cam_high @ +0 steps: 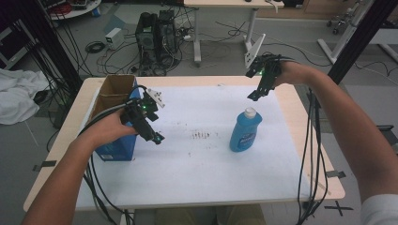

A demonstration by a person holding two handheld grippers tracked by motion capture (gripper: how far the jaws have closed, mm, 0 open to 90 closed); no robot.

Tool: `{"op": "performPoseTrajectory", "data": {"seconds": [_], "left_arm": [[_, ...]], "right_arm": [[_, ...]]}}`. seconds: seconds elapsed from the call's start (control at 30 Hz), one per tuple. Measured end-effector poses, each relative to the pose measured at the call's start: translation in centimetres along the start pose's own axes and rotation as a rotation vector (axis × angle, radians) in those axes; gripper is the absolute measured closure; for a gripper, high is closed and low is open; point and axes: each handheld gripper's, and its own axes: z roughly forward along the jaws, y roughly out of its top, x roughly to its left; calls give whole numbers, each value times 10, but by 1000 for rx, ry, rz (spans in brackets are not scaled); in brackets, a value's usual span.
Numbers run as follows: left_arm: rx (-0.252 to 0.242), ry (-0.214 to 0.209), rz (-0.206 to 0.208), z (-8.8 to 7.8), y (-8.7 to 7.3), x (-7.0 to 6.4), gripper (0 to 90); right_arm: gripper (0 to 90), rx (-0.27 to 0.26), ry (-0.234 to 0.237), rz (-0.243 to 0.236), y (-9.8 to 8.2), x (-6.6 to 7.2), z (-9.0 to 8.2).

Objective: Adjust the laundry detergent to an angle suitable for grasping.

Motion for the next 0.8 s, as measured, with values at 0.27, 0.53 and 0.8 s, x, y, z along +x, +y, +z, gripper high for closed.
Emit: {"op": "performPoseTrajectory", "data": {"seconds": [0.27, 0.53, 0.8], "left_arm": [[-25, 30, -34, 0, 0, 4, 146], [-77, 53, -90, 4, 2, 0, 146], [-58, 64, -48, 0, 1, 2, 146]], "right_arm": [[14, -19, 3, -1, -5, -5, -3], [14, -27, -2, 4, -7, -4, -6], [14, -24, -10, 13, -9, 0, -12]]}}
